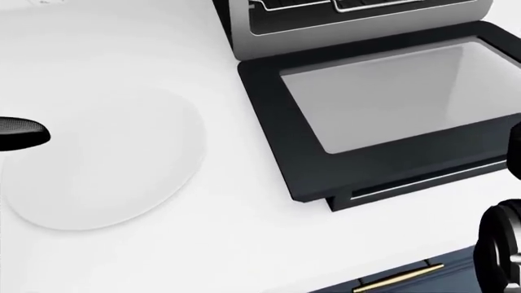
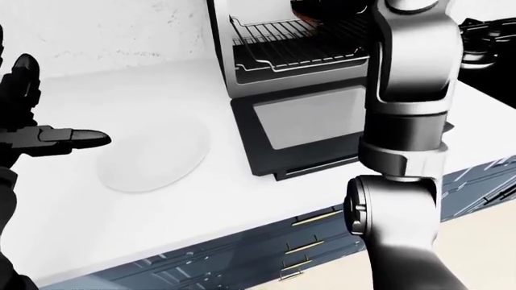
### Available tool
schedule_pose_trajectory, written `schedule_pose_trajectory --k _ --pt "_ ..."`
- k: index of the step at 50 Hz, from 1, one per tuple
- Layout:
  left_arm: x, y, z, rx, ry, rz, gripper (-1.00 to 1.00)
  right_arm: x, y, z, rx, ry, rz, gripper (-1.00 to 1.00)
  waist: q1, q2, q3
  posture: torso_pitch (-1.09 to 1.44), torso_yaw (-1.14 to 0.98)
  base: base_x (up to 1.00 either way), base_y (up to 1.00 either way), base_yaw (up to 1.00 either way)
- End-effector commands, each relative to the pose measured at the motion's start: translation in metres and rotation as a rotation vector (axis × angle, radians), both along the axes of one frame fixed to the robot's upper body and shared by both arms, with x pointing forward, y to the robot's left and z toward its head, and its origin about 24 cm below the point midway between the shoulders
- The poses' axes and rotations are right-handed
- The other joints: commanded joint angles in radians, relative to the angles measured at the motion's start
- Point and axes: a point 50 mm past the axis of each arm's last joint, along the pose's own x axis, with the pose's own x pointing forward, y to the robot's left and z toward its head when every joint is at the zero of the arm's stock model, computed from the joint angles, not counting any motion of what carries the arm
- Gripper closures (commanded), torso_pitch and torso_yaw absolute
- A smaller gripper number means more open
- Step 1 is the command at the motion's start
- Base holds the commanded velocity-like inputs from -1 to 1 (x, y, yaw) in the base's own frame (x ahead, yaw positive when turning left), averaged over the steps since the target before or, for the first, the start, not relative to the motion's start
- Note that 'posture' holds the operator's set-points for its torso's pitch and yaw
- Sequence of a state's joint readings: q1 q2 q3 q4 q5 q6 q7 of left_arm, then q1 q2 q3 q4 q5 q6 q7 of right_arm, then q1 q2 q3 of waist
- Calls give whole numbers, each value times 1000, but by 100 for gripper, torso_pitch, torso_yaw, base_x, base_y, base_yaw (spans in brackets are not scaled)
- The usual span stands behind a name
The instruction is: Pick the bread from the top rack and place it on the plate on the counter.
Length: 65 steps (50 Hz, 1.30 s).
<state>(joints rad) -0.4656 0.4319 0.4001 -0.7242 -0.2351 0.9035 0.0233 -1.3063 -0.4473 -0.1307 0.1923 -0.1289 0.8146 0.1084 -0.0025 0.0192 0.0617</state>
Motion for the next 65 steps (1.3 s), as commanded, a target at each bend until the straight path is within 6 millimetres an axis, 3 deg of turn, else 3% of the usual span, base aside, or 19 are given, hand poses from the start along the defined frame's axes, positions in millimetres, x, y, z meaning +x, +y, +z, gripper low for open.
schedule_pose_trajectory --k 1,13,35,51,65 --pt "-6 -1 12 19 -78 3 -100 -16 5 23 -12 -87 16 100 0 0 -27 0 0 0 0 0" --pt "-5 -4 9 6 -76 -33 -100 -41 32 39 -42 -123 108 100 7 1 -24 0 3 0 0 0" --pt "-7 -6 15 16 -82 -40 -100 -56 81 58 -48 -147 323 100 61 12 -23 0 14 0 0 0" --pt "-10 -2 10 2 -78 -22 -100 -68 102 63 -103 -137 425 100 140 12 -25 0 22 0 0 0" --pt "-12 -1 10 5 -80 -19 -100 -66 123 66 -133 -124 495 100 243 26 -34 0 29 0 0 0"
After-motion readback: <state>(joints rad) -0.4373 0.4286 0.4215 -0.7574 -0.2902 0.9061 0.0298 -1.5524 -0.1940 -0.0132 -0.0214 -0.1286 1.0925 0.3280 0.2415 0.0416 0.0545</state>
